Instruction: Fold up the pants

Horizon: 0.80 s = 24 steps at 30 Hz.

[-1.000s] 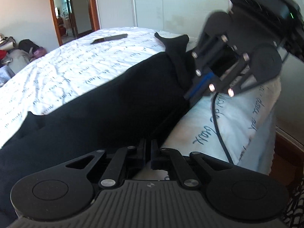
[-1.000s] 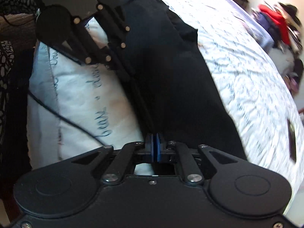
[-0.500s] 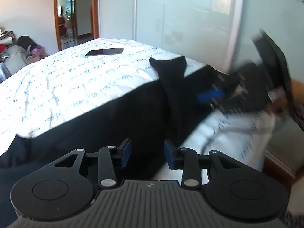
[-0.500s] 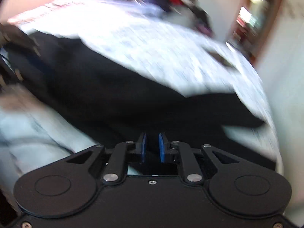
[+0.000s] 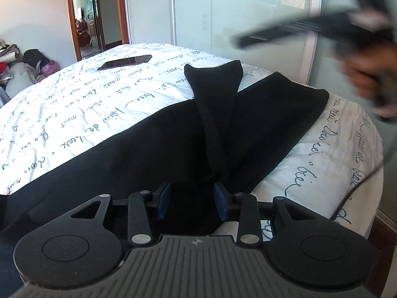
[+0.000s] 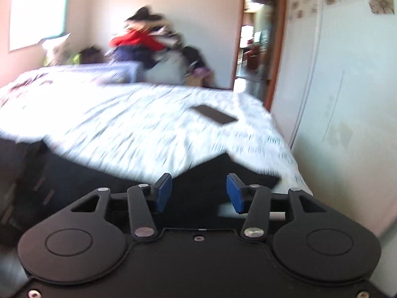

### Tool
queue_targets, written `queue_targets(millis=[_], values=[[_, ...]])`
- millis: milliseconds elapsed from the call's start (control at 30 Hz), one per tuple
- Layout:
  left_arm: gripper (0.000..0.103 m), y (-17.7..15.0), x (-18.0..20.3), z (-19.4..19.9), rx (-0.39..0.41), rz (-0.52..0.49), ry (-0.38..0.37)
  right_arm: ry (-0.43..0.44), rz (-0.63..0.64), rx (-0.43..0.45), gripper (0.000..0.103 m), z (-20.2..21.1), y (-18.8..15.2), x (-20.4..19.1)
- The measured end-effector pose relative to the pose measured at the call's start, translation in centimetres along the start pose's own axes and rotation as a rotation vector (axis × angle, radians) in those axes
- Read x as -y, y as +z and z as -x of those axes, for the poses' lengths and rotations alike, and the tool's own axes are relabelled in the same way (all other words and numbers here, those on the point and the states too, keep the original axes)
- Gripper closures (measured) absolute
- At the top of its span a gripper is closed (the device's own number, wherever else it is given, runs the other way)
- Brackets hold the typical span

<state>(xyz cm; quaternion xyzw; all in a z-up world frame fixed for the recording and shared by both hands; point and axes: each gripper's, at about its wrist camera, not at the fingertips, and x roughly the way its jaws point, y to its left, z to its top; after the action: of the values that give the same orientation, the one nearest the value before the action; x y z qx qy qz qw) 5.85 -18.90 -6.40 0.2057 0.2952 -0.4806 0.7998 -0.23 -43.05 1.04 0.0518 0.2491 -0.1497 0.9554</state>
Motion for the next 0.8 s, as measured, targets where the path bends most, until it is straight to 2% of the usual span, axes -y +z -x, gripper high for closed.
queue_targets(millis=[167,267,367,433,467,567,633,667,700,800], values=[[0.058,-0.2,0.2,-0.1,0.008,-0.001,0.013,-0.099,-0.18,-0.121,0.053,-10.2,2.9,0.8],[0.058,-0.3,0.6,-0.1,0.02,-0.019,0.024,-0.178,-0.173,-0.185,0.049,-13.9,2.9,0.7],[0.058,-0.3,0.8,-0.1,0.024,-0.027,0.025,-0.258,-0.124,-0.246,0.054,-15.5,2.2,0.7],[0.058,-0.3,0.7,0.0,0.029,-0.033,0.022,-0.245,-0.103,-0.249,0.091,-15.1,1.8,1.2],[0.058,-0.3,0.7,0.0,0.031,-0.034,0.018,-0.229,-0.115,-0.235,0.097,-14.4,1.7,1.5],[0.058,-0.3,0.3,0.6,0.048,-0.024,-0.006,-0.231,-0.159,-0.145,0.098,-12.2,2.1,2.5],[0.054,0.0,0.2,0.9,0.058,-0.02,-0.044,-0.216,-0.198,-0.081,0.098,-9.6,2.4,3.4],[0.048,0.2,0.3,1.1,0.066,-0.023,-0.066,-0.214,-0.222,-0.045,0.098,-8.0,2.5,4.0],[0.043,0.4,0.5,1.2,0.08,-0.031,-0.084,-0.216,-0.248,-0.014,0.098,-6.6,2.6,4.6],[0.04,1.1,2.0,1.6,0.121,-0.104,-0.079,-0.223,-0.323,0.052,0.098,-2.6,2.2,6.5]])
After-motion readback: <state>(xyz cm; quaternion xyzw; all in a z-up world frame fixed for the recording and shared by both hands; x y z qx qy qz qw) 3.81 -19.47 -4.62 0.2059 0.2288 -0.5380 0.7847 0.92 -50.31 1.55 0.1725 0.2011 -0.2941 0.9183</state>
